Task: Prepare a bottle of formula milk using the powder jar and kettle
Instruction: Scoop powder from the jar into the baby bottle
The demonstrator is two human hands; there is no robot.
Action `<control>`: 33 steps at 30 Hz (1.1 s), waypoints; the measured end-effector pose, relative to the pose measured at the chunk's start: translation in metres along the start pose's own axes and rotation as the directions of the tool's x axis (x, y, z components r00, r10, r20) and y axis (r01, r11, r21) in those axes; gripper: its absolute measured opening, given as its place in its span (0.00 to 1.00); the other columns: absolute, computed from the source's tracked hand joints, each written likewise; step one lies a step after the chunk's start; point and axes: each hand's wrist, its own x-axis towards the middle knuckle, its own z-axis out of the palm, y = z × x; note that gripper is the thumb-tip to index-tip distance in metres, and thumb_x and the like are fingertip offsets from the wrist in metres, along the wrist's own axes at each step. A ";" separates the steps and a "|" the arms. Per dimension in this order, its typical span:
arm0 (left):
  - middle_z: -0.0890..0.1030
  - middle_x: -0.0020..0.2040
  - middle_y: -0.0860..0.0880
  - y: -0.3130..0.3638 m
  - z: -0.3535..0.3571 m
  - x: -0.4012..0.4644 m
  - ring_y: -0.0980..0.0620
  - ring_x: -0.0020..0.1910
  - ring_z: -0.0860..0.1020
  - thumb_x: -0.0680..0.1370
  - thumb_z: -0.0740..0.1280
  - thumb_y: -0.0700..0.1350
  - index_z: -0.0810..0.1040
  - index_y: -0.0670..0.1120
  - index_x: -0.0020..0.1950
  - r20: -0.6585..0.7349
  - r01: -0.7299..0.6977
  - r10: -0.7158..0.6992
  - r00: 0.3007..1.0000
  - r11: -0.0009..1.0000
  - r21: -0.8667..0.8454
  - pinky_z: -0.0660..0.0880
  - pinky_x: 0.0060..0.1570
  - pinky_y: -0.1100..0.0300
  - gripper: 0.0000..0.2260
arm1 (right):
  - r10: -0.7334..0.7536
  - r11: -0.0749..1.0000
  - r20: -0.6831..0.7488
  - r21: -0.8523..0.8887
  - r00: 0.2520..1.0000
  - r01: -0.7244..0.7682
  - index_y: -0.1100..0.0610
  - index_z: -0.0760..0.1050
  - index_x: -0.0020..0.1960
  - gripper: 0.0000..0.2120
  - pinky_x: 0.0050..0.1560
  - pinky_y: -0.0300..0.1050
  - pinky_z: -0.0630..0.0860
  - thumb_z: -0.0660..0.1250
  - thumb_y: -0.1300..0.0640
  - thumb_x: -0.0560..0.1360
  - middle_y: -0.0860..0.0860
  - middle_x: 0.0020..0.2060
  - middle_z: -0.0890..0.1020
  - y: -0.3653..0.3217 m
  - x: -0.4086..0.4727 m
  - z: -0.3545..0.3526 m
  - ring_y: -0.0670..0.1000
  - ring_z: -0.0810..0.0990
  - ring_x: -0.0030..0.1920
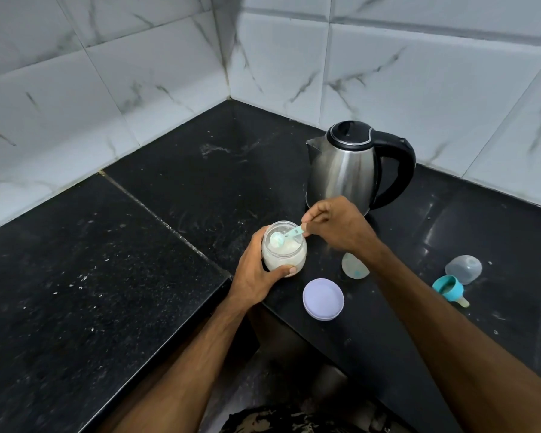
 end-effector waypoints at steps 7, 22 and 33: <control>0.75 0.68 0.59 -0.002 0.001 0.002 0.56 0.69 0.73 0.65 0.80 0.51 0.65 0.58 0.72 0.021 0.026 -0.026 0.999 1.000 0.001 0.72 0.69 0.47 0.39 | -0.020 0.999 -0.009 -0.035 1.000 0.019 0.54 0.82 0.42 0.04 0.48 0.41 0.81 0.72 0.62 0.73 0.47 0.36 0.86 0.000 0.001 0.005 0.43 0.84 0.38; 0.76 0.65 0.62 0.005 -0.002 0.005 0.62 0.66 0.74 0.65 0.80 0.51 0.66 0.56 0.72 0.060 0.090 -0.089 0.994 0.996 -0.003 0.72 0.68 0.52 0.38 | 0.034 0.988 -0.077 0.150 0.996 -0.022 0.58 0.82 0.44 0.01 0.37 0.32 0.69 0.72 0.62 0.72 0.49 0.35 0.86 0.012 0.000 -0.004 0.37 0.78 0.29; 0.67 0.72 0.58 0.019 -0.002 0.006 0.62 0.68 0.68 0.62 0.81 0.54 0.59 0.53 0.77 -0.021 0.113 -0.113 0.993 0.994 -0.008 0.65 0.69 0.61 0.49 | 0.084 0.941 -0.155 0.337 0.984 -0.027 0.58 0.82 0.43 0.03 0.33 0.35 0.74 0.72 0.65 0.73 0.54 0.35 0.86 0.013 -0.010 -0.031 0.49 0.81 0.36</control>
